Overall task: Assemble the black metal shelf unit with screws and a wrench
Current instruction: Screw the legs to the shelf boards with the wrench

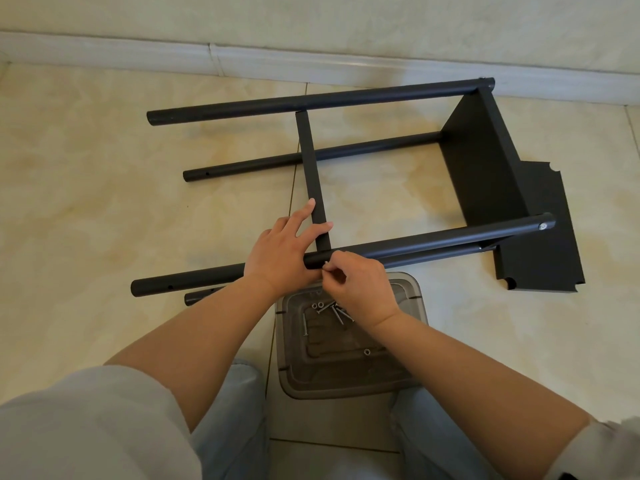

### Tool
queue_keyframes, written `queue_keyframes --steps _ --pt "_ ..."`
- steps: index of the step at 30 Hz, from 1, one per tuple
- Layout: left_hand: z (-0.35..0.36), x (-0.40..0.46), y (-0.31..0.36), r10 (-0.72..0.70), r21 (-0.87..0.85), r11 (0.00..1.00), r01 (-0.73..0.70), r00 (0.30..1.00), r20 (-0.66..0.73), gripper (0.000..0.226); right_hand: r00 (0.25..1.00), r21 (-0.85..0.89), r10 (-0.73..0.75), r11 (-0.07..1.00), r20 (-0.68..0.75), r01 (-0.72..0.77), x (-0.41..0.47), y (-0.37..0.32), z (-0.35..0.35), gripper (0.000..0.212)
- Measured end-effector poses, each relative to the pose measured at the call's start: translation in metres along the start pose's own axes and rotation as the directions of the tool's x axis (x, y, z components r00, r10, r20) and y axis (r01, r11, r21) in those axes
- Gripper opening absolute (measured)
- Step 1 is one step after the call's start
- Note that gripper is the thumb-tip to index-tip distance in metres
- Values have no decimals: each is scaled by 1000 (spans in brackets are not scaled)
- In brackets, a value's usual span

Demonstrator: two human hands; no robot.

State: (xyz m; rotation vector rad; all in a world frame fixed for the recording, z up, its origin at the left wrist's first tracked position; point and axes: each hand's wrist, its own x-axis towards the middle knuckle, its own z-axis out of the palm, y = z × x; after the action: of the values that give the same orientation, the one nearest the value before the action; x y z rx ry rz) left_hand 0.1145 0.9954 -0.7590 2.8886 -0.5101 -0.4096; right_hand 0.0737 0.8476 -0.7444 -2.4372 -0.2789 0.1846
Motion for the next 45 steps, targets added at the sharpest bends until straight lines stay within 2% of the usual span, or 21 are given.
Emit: queue_keyframes --steps 2,7,11,15,18,21,24,26,32,39,42,44,45 --pt "0 0 1 -1 -4 1000 1 1000 2 75 995 41 94 995 25 -95 1 -3 1 12" --pt "0 0 1 1 -7 1000 -1 1000 3 75 981 91 190 977 47 -193 3 -12 -3 13" --pt "-1 0 1 3 0 1000 -3 1000 4 75 979 59 188 979 74 -193 5 -14 -4 14" --pt "-1 0 0 7 7 1000 -7 1000 4 73 963 39 254 965 96 -258 12 -14 -7 17" --pt "-2 0 -1 22 5 1000 -22 1000 7 74 979 -197 195 964 63 -179 14 -12 -10 29" --pt "-4 1 -6 73 -34 997 -71 996 56 85 992 -389 125 915 17 -109 20 3 -16 58" --pt "-7 1 -13 105 -35 994 -101 987 125 95 966 -447 188 890 176 -92 29 18 -22 71" --pt "-7 1 -15 114 -2 993 -115 985 127 93 951 -489 207 869 230 -71 31 21 -23 70" --pt "-8 -5 -16 111 83 989 -119 989 95 89 950 -519 230 850 212 -90 28 17 -20 65" --pt "-6 -18 -24 145 63 987 -150 987 72 94 951 -477 212 875 223 -83 19 9 -10 61" --pt "-6 -18 -24 122 38 992 -124 991 56 85 970 -382 109 924 219 -18 18 17 -14 47" --pt "-7 -18 -21 97 46 994 -99 994 57 81 998 -286 -46 957 40 56 7 23 -14 33" --pt "-8 -18 -20 86 55 994 -90 995 57 80 986 -294 -159 946 -55 136 -1 27 -12 28"
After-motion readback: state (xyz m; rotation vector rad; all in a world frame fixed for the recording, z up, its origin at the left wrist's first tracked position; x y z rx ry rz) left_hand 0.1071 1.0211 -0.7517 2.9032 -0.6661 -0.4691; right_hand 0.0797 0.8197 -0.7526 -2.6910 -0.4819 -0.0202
